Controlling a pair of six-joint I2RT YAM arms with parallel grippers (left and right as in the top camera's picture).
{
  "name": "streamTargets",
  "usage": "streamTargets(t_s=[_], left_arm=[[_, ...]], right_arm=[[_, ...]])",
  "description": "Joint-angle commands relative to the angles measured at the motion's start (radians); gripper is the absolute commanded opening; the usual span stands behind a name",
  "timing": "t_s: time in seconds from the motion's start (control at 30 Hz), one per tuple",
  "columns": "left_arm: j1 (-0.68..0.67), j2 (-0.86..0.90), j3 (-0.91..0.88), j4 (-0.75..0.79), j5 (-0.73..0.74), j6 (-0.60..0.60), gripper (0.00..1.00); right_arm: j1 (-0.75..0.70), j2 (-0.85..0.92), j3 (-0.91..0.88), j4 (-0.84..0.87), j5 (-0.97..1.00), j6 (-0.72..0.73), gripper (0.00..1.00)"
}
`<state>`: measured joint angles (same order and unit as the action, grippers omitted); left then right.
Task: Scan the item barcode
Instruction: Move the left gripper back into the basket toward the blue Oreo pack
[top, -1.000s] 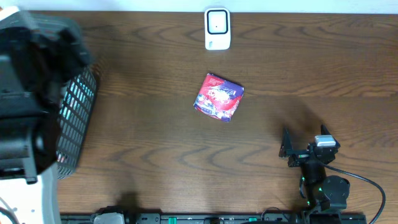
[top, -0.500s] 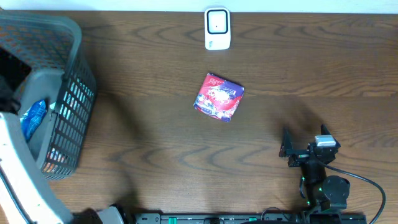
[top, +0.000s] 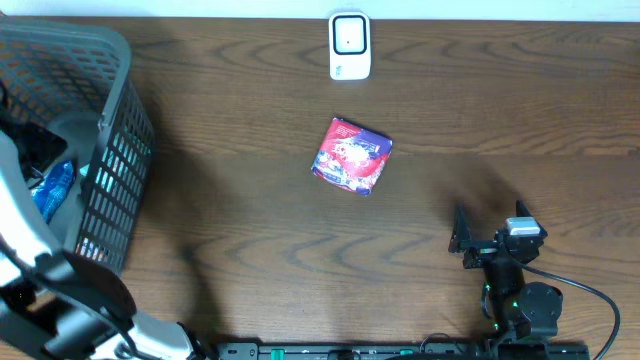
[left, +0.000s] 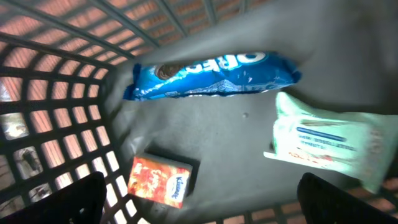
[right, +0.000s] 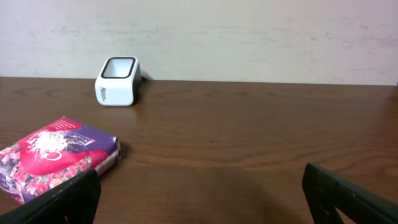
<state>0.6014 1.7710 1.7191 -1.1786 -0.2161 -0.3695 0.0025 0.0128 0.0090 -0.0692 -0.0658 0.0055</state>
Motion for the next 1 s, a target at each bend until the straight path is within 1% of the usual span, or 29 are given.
streamTargets(t_s=[0.0,0.07,0.13,0.17,0.2,0.23,0.3,0.43,0.6,0.67,0.77,0.97], left_arm=[[0.004,0.077,-0.012,0.021,-0.013,-0.008,0.98],[0.004,0.108,-0.012,0.068,-0.013,0.037,0.98],[0.004,0.123,-0.012,0.13,-0.013,0.11,0.98],[0.004,0.13,-0.012,0.171,-0.013,0.164,0.95],[0.004,0.133,-0.012,0.187,-0.013,0.191,0.9],[0.004,0.139,-0.012,0.205,-0.014,0.233,0.84],[0.004,0.161,-0.013,0.24,-0.014,0.299,0.85],[0.004,0.218,-0.014,0.246,-0.014,0.413,0.85],[0.004,0.286,-0.014,0.247,-0.014,0.503,0.85],[0.004,0.304,-0.014,0.256,-0.04,0.531,0.85],[0.004,0.323,-0.014,0.273,-0.118,0.531,0.85],[0.005,0.351,-0.014,0.294,-0.126,0.53,0.86]], right_arm=[[0.006,-0.003,-0.003,-0.002,0.004,-0.014,0.99],[0.006,-0.003,-0.003,-0.002,0.005,-0.014,0.99],[0.006,-0.003,-0.003,-0.002,0.004,-0.014,0.99],[0.006,-0.003,-0.003,-0.002,0.005,-0.014,0.99],[0.006,-0.003,-0.003,-0.002,0.005,-0.014,0.99],[0.006,-0.003,-0.003,-0.002,0.005,-0.014,0.99],[0.006,-0.003,-0.003,-0.002,0.005,-0.014,0.99],[0.006,-0.003,-0.003,-0.002,0.005,-0.014,0.99],[0.006,-0.003,-0.003,-0.002,0.005,-0.014,0.99],[0.006,-0.003,-0.003,-0.002,0.005,-0.014,0.99],[0.006,-0.003,-0.003,-0.002,0.004,-0.014,0.99],[0.006,-0.003,-0.003,-0.002,0.005,-0.014,0.99]])
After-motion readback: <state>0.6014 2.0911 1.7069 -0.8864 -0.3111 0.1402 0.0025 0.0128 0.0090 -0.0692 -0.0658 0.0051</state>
